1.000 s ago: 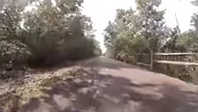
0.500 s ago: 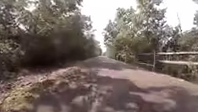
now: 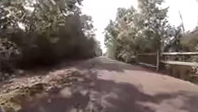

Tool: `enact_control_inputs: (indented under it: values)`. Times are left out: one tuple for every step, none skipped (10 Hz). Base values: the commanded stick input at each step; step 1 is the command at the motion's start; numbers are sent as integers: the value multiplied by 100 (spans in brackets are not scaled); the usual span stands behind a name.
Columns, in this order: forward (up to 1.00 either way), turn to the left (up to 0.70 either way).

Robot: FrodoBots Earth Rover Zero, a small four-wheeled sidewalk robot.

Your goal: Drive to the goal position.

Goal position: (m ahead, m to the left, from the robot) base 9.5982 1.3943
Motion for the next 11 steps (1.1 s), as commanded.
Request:
enact_control_inputs:
  values:
    - [70, -1]
    - [70, 0]
    - [70, 0]
    - [70, 0]
    - [70, 0]
    - [70, 0]
    - [70, 0]
    - [70, 0]
    - [70, 0]
    - [70, 0]
    - [70, 0]
